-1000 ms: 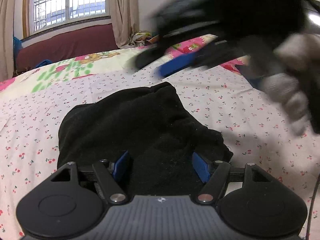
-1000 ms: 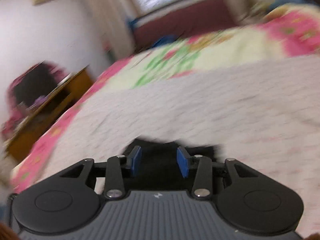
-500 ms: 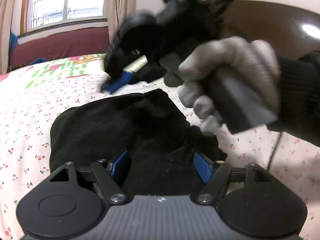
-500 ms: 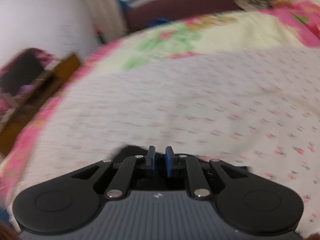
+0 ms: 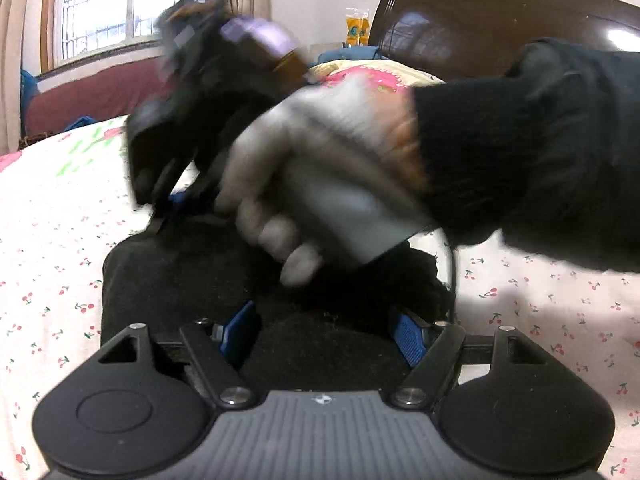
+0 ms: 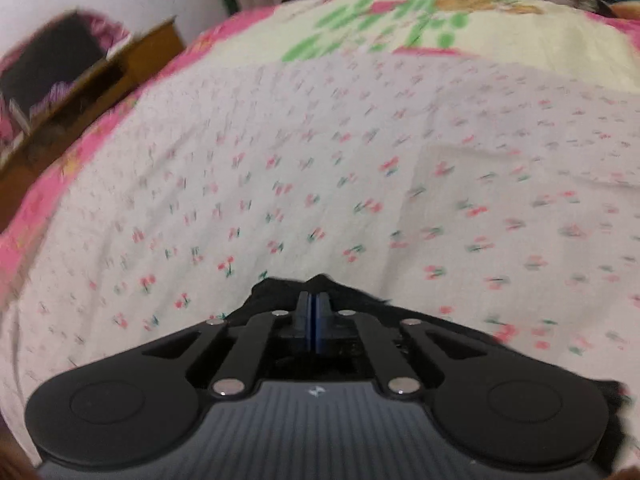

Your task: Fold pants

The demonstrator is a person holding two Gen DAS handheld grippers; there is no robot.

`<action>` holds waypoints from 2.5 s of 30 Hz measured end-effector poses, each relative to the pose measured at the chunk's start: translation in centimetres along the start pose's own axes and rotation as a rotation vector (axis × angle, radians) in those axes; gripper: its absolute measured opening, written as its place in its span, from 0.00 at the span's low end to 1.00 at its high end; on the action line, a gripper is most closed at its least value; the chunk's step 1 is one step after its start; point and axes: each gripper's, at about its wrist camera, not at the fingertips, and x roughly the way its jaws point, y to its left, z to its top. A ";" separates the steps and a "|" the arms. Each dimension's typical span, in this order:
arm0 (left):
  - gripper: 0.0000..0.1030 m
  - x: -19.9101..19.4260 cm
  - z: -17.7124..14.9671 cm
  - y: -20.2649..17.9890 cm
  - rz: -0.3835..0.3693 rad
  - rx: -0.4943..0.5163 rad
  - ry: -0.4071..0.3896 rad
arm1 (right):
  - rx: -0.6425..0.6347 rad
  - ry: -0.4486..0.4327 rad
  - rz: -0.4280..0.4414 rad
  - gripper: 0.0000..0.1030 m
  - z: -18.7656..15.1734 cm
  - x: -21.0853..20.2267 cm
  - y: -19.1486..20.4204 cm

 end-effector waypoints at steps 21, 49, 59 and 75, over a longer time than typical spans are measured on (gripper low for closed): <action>0.85 -2.4 -0.7 -3.4 0.072 0.021 0.115 | 0.083 -0.041 -0.151 0.31 -15.5 -12.6 -4.3; 1.00 -7.6 -1.9 -3.8 0.181 -0.117 0.072 | 0.205 -0.166 -0.150 0.35 -23.1 -18.6 -1.1; 1.00 -7.0 -2.1 -3.5 0.222 -0.139 0.099 | 0.215 -0.159 -0.126 0.38 -23.5 -18.4 -0.9; 1.00 -6.6 -2.4 -3.1 0.235 -0.150 0.124 | 0.236 -0.142 -0.121 0.40 -24.1 -18.1 -1.0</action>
